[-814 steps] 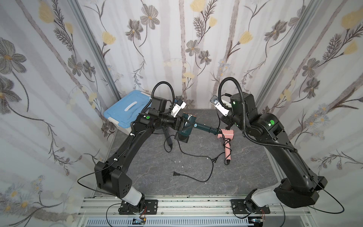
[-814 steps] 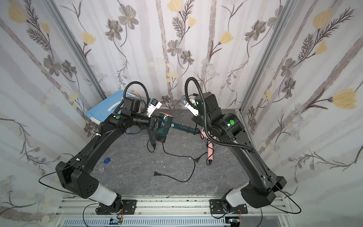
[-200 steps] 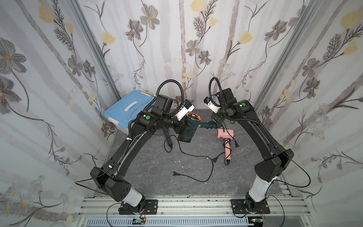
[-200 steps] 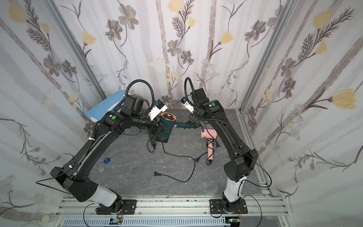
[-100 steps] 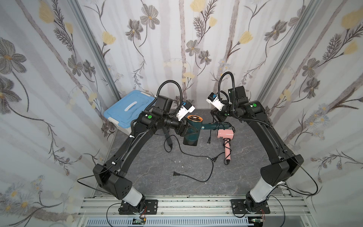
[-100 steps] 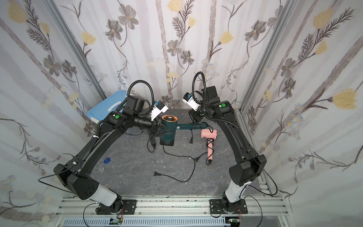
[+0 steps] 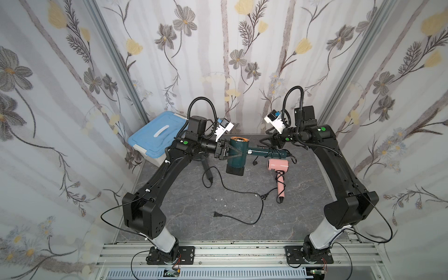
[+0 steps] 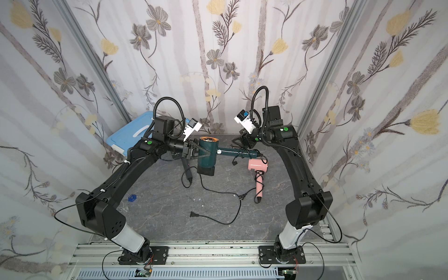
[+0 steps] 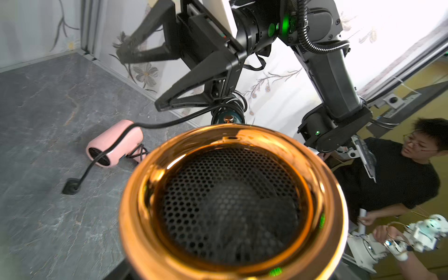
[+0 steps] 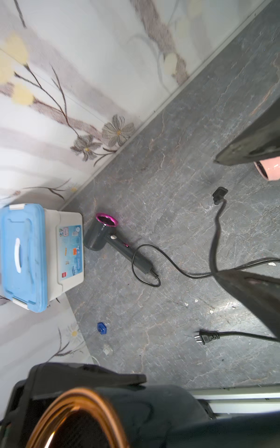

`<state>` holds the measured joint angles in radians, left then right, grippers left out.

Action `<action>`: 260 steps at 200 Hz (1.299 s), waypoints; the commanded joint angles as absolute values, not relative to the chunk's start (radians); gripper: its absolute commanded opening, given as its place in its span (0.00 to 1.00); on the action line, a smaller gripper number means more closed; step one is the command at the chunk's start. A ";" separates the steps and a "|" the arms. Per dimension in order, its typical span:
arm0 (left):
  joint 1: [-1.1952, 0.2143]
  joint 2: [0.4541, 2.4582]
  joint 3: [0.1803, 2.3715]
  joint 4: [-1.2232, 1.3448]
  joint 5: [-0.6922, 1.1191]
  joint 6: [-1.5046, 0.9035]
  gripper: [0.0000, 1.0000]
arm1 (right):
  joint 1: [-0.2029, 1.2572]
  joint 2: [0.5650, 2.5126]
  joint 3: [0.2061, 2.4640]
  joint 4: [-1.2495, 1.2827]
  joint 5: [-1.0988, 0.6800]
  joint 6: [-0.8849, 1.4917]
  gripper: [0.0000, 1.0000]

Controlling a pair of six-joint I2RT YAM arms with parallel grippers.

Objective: Wrap the cord around the hair dryer
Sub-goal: Wrap the power cord around the hair dryer.

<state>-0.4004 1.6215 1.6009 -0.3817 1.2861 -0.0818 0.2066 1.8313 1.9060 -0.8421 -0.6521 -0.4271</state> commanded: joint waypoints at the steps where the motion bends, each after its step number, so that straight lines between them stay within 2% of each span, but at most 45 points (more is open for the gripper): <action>1: -0.395 1.636 1.592 -0.208 1.333 -0.178 0.00 | 0.190 1.787 1.910 -0.812 -0.636 -0.370 0.77; 21: -0.392 1.645 1.579 -0.144 1.339 -0.230 0.00 | 0.164 1.749 1.911 -0.800 -0.610 -0.330 0.82; 62: -0.364 1.638 1.578 -0.040 1.330 -0.334 0.00 | 0.068 1.661 1.835 -0.726 -0.561 -0.226 0.85; 130: -0.295 1.583 1.605 -0.019 1.284 -0.403 0.00 | -0.026 1.227 1.249 -0.357 -0.486 -0.056 0.91; 174: -0.294 1.567 1.649 0.023 1.272 -0.457 0.00 | -0.014 1.009 0.861 -0.053 -0.593 0.097 0.93; 205: -0.293 1.560 1.679 0.043 1.236 -0.496 0.00 | 0.097 0.994 0.714 0.107 -0.496 0.088 0.93; 260: -0.295 1.522 1.687 0.155 1.195 -0.614 0.00 | 0.159 1.166 0.621 0.373 -0.461 0.049 0.95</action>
